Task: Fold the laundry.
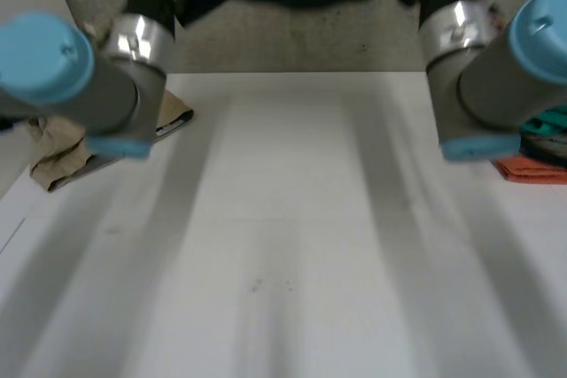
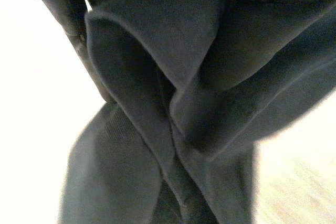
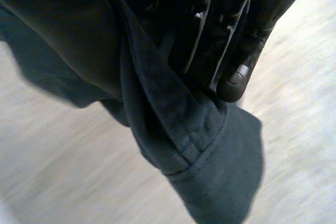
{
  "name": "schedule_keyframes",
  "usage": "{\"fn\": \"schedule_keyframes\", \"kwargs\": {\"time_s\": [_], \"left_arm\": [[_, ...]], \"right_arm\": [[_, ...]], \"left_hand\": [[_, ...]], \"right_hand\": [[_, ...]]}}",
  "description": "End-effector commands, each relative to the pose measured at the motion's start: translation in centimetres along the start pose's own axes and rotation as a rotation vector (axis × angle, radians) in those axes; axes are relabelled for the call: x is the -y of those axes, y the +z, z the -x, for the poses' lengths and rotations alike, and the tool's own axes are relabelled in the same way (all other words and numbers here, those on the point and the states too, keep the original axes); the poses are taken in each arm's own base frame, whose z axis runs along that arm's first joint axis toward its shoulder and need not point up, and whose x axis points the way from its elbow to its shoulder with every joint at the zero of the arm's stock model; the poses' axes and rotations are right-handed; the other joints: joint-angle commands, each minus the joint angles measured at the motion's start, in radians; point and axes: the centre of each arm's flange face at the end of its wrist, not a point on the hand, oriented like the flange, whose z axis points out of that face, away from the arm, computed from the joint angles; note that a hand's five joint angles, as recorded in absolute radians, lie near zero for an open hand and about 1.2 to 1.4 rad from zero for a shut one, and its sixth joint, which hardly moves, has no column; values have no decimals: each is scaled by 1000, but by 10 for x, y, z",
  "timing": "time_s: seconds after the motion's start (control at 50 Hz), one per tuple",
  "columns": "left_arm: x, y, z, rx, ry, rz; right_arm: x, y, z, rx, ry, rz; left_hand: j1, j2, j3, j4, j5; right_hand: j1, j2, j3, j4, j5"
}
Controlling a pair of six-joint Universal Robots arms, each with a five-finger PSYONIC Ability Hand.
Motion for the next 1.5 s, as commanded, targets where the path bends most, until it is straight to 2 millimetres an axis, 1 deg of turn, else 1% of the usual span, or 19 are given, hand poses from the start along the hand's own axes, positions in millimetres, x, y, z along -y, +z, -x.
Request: {"fn": "schedule_keyframes", "kwargs": {"time_s": [0.02,0.06,0.08,0.16,0.22,0.26,0.3,0.46,0.52,0.54,0.62,0.74,0.92,1.04,1.24,1.3,1.34,1.42,1.5], "left_arm": [[-62,-76,-30,-96,-29,290],[-71,-90,-32,-109,-29,347],[-78,-104,-37,-126,-34,391],[-84,-126,-40,-147,-36,463],[-82,-134,-38,-152,-36,492],[-73,-135,-32,-145,-35,500],[-66,-135,-25,-135,-31,508],[-23,-150,-10,-136,-40,550],[-2,-163,-7,-148,-44,577],[7,-169,-6,-152,-50,590],[23,-186,-6,-168,-61,625],[22,-211,-13,-199,-71,697],[23,-240,-40,-304,-91,750],[28,-251,-55,-339,-157,770],[47,-270,-68,-341,-204,786],[42,-274,-69,-338,-196,817],[27,-281,-73,-332,-178,876],[12,-286,-77,-324,-149,935],[6,-280,-80,-313,-144,912]], "right_arm": [[-81,-74,57,246,9,376],[-94,-100,73,318,2,466],[-97,-107,75,335,-3,490],[-107,-133,78,394,-33,590],[-105,-146,77,423,-28,642],[-101,-150,75,434,-21,656],[-91,-152,71,439,-23,662],[-57,-160,53,472,-11,725],[-44,-159,46,462,12,724],[-33,-156,41,444,32,707],[-10,-150,29,402,68,654],[-2,-151,26,401,89,645],[3,-154,23,380,184,689],[4,-154,23,377,201,691],[-2,-157,28,389,206,709],[-3,-158,28,388,205,710],[-4,-158,27,383,205,712],[-5,-155,26,375,205,702],[-7,-156,26,376,205,707]], "left_hand": [[278,196,205,196,242],[278,196,205,196,242],[249,167,176,167,214],[-117,-199,-190,-198,-152],[-247,-329,-320,-329,-283],[-408,-490,-481,-490,-444],[-473,-555,-546,-555,-509],[-529,-611,-602,-611,-565],[-526,-608,-599,-608,-562],[-529,-611,-602,-611,-565],[-523,-606,-596,-605,-559],[-514,-597,-587,-596,-550],[-432,-514,-505,-514,-468],[-432,-515,-505,-514,-468],[-432,-515,-505,-514,-468],[-441,-523,-514,-523,-477],[-450,-532,-523,-532,-485],[-450,-532,-523,-532,-486],[-497,-579,-570,-578,-532]], "right_hand": [[362,221,207,208,236],[362,221,207,208,236],[362,221,207,208,236],[362,221,207,208,236],[362,221,207,208,236],[362,221,207,208,236],[362,221,207,208,236],[362,221,207,208,236],[362,221,207,208,236],[362,221,207,208,236],[362,221,207,208,236],[362,221,207,208,236],[362,221,207,208,236],[362,221,207,208,236],[362,221,207,208,236],[362,221,207,208,236],[362,221,207,208,236],[362,221,207,208,236],[362,221,207,208,236]]}}
